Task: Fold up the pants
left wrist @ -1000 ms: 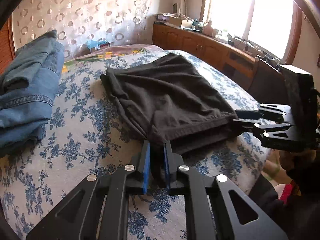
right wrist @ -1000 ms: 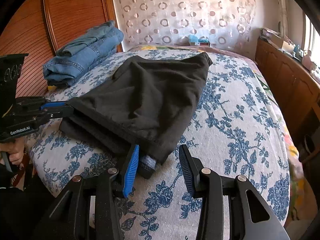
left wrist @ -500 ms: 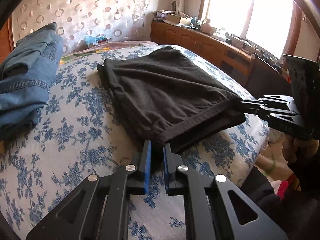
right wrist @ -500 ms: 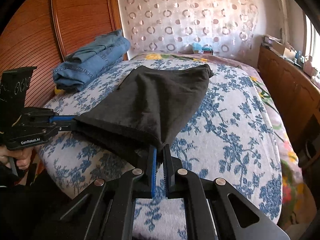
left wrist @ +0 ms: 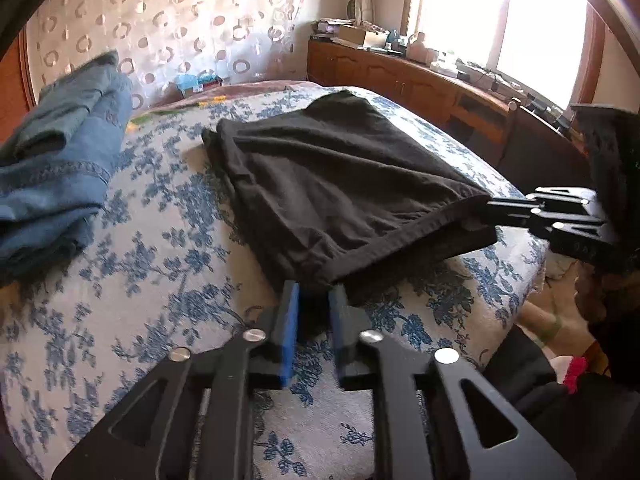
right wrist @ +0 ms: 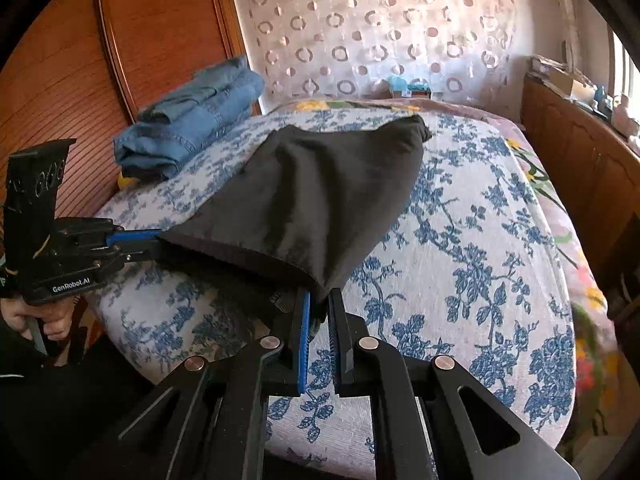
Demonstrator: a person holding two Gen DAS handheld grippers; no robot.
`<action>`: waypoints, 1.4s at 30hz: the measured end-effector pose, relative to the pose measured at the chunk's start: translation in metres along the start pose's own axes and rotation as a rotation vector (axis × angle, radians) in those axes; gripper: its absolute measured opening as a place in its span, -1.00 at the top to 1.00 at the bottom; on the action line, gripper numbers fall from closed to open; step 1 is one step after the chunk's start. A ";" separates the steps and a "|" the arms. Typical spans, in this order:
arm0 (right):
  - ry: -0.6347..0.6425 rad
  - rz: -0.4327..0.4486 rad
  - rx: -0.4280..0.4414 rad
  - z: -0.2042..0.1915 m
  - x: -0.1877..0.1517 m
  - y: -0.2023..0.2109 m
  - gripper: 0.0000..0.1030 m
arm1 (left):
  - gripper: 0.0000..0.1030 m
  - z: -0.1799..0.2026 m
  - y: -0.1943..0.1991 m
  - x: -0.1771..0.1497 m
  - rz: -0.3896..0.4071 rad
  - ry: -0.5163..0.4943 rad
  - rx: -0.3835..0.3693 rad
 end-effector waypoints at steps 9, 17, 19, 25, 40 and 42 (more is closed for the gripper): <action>0.019 0.048 -0.006 -0.005 0.003 0.020 0.81 | -0.52 -0.002 0.009 0.016 0.061 0.001 0.002; 0.002 0.058 -0.019 -0.003 0.006 0.015 0.41 | -0.53 -0.009 -0.004 0.021 0.050 0.021 0.027; -0.007 0.059 -0.020 -0.003 0.008 0.009 0.36 | -0.53 -0.011 -0.008 0.020 0.040 0.032 0.027; -0.046 0.009 -0.048 0.001 0.006 -0.017 0.35 | -0.53 -0.016 -0.018 0.014 0.013 0.043 0.035; -0.044 -0.039 -0.077 -0.003 -0.008 -0.031 0.33 | -0.53 -0.025 -0.029 -0.001 -0.032 0.080 0.032; -0.040 -0.040 -0.084 -0.001 -0.011 -0.030 0.31 | -0.54 -0.023 -0.029 -0.002 -0.027 0.065 0.037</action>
Point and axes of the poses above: each gripper's, at about its wrist camera, not at the fingertips, and y roughly against the way its jaws point, z to its right, x to its top, the point moved 6 cm from there along -y, roughly the way its jaws point, and after that the axes turned 3 degrees about y, right-handed, at the moved point
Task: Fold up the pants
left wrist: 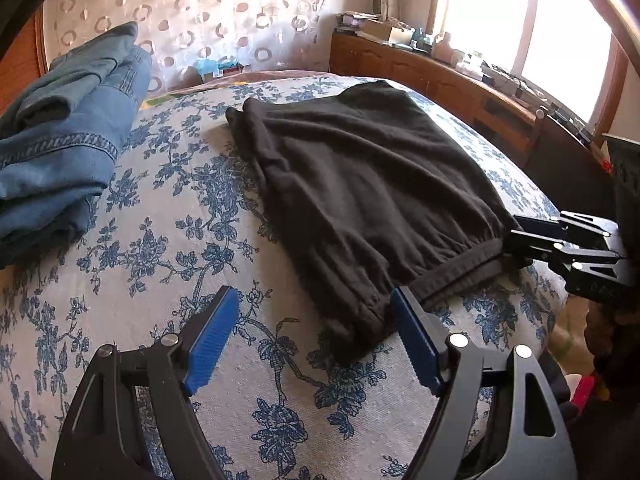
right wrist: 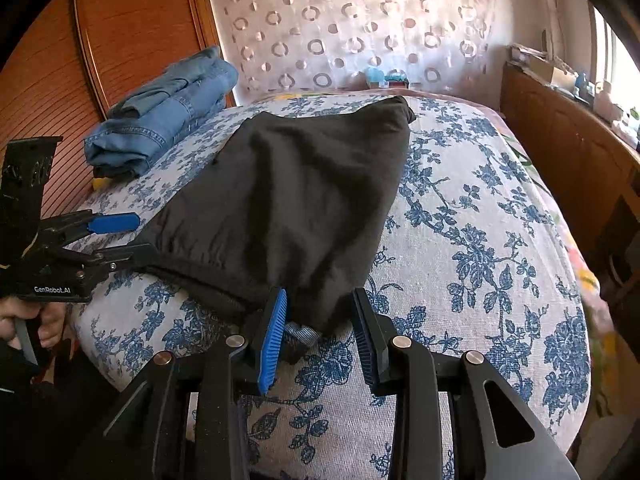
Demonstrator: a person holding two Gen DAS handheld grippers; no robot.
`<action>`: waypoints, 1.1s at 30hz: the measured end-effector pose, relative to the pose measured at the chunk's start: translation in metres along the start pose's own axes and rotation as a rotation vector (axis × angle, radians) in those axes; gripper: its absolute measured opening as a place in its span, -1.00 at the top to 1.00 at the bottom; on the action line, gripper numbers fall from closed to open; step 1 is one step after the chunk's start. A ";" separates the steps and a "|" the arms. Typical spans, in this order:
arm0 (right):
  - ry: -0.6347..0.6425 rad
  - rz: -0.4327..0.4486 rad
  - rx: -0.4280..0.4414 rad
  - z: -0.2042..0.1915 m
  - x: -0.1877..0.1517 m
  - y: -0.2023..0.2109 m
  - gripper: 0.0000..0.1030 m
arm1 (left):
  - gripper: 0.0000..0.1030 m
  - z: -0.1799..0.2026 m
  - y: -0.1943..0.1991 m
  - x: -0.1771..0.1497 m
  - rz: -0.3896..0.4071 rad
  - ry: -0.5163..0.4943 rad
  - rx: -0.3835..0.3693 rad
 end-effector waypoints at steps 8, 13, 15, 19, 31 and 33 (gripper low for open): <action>-0.018 0.013 -0.015 0.003 -0.003 0.007 0.16 | -0.64 0.003 0.000 -0.002 0.013 -0.025 0.000; -0.049 0.044 -0.021 0.008 -0.001 0.012 0.13 | -0.63 0.004 0.002 -0.002 -0.007 -0.008 -0.001; -0.062 0.057 -0.006 0.009 0.000 0.014 0.13 | -0.46 0.005 0.004 -0.002 -0.007 0.004 -0.021; -0.068 0.073 -0.006 0.008 0.003 0.014 0.13 | -0.19 0.008 0.011 0.000 0.004 0.025 -0.056; -0.085 0.055 0.004 0.006 -0.001 0.008 0.13 | 0.22 0.007 0.018 0.002 0.034 0.107 -0.105; -0.081 0.055 0.008 0.005 -0.001 0.009 0.13 | 0.22 0.006 0.027 0.003 0.057 0.122 -0.117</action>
Point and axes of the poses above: each gripper's, at about its wrist camera, not at the fingertips, and y roughly against the way its jaws point, z to its right, x to its top, the point moved 6 cm from there along -y, roughly the way its jaws point, and after that the axes turned 3 degrees about y, right-handed, at the moved point
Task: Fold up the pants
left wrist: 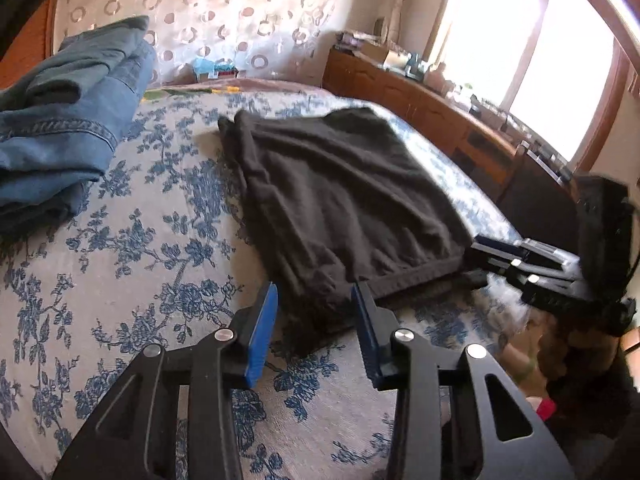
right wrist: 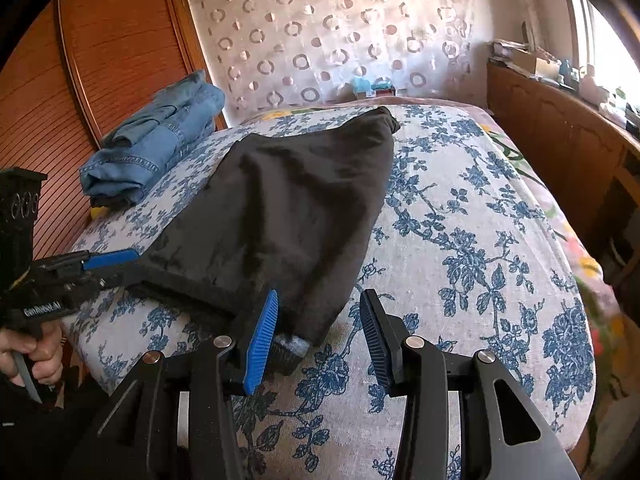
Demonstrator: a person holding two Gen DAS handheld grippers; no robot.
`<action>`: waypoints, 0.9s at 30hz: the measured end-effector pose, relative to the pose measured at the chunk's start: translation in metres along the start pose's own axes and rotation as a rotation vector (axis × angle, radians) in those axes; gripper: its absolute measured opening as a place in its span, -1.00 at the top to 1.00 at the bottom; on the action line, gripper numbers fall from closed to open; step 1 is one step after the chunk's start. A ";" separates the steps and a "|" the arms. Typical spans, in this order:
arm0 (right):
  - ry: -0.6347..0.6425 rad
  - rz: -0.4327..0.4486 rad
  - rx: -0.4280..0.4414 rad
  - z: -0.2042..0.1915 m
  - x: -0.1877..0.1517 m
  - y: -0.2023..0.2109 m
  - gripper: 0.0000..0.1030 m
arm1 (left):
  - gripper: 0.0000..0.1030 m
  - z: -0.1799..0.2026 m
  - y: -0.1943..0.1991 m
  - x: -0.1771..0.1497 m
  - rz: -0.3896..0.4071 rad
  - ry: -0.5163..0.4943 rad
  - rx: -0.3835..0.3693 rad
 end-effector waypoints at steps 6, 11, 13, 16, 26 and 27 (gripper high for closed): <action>0.000 0.023 -0.008 0.001 0.003 0.006 0.13 | 0.22 -0.002 0.013 0.012 0.051 -0.004 0.029; 0.012 0.000 -0.027 0.000 -0.001 -0.001 0.13 | 0.22 -0.006 -0.004 0.008 0.008 0.000 0.050; 0.017 -0.013 -0.028 -0.002 -0.004 -0.004 0.13 | 0.22 -0.008 -0.012 0.003 -0.019 0.006 0.051; 0.021 -0.020 -0.025 -0.003 -0.006 -0.006 0.14 | 0.22 -0.011 -0.017 -0.003 -0.040 0.014 0.052; 0.038 -0.025 0.006 -0.008 -0.008 -0.005 0.41 | 0.22 -0.004 -0.013 -0.010 -0.033 -0.020 0.061; 0.037 -0.026 0.006 -0.008 -0.008 -0.005 0.43 | 0.22 -0.004 -0.013 -0.010 -0.032 -0.020 0.060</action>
Point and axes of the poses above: each gripper's, at about its wrist camera, not at the fingertips, and y roughly against the way its jaws point, z to its right, x to its top, the point moved 6 cm from there along -y, roughly the way its jaws point, and after that the axes turned 3 degrees about y, right-handed, at the moved point
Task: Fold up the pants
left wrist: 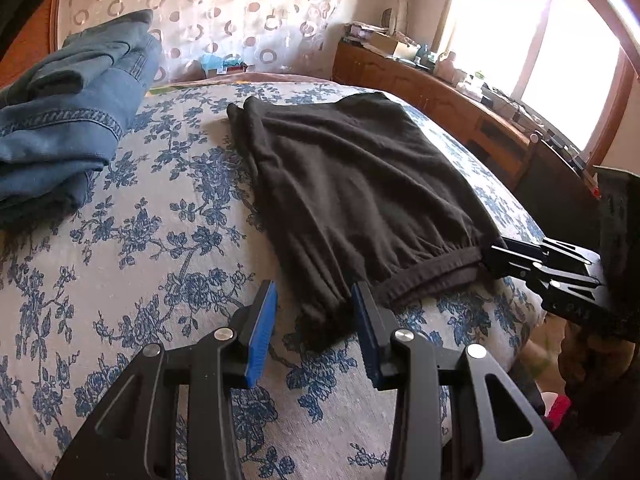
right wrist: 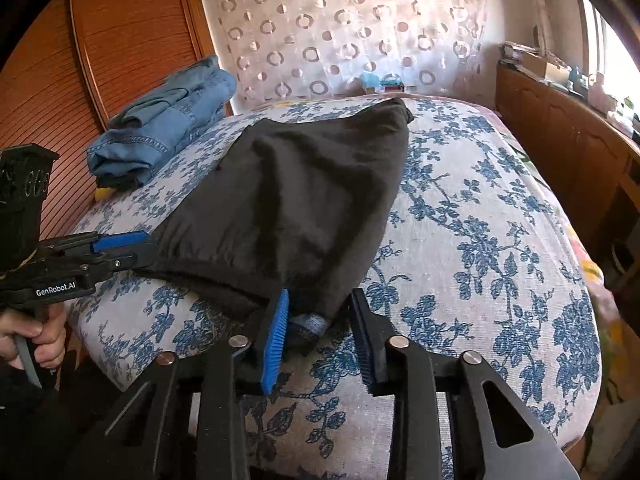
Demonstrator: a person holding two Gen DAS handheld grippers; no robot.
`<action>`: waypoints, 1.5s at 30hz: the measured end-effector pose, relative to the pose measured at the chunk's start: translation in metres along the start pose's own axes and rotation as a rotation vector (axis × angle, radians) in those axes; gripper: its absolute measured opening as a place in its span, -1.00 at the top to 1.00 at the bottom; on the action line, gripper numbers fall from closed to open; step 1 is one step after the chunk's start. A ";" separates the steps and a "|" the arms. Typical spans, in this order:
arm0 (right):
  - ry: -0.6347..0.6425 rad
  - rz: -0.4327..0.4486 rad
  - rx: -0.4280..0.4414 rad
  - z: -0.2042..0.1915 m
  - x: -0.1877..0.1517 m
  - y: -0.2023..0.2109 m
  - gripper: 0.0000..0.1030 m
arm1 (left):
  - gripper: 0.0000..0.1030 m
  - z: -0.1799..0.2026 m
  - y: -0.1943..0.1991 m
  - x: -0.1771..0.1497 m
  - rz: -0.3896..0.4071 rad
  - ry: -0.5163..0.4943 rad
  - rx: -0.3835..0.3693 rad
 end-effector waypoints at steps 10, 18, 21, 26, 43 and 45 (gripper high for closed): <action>0.001 -0.003 0.028 0.001 0.000 0.001 0.76 | 0.66 0.007 0.002 -0.004 0.000 -0.024 -0.044; 0.036 0.007 0.055 -0.004 0.005 0.015 0.83 | 0.77 0.010 0.016 -0.003 0.005 -0.030 -0.068; 0.052 0.020 0.074 -0.009 0.010 0.025 0.83 | 0.77 0.010 0.028 0.001 0.022 -0.028 -0.075; 0.077 0.066 0.105 -0.017 0.021 0.048 0.84 | 0.78 0.013 0.058 0.010 0.076 -0.038 -0.081; 0.065 0.131 0.077 -0.001 0.060 0.046 0.84 | 0.78 0.010 0.039 0.057 0.110 -0.058 -0.064; 0.067 0.132 0.066 0.000 0.066 0.039 0.84 | 0.78 0.008 0.034 0.065 0.115 -0.061 -0.055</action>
Point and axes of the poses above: each gripper's, at about its wrist camera, not at the fingertips, and y roughly against the way its jaws point, z to its right, x to its top, the point moved 6 cm from there along -y, roughly the way its jaws point, and after that the axes turned 3 degrees about y, right-handed, at the moved point
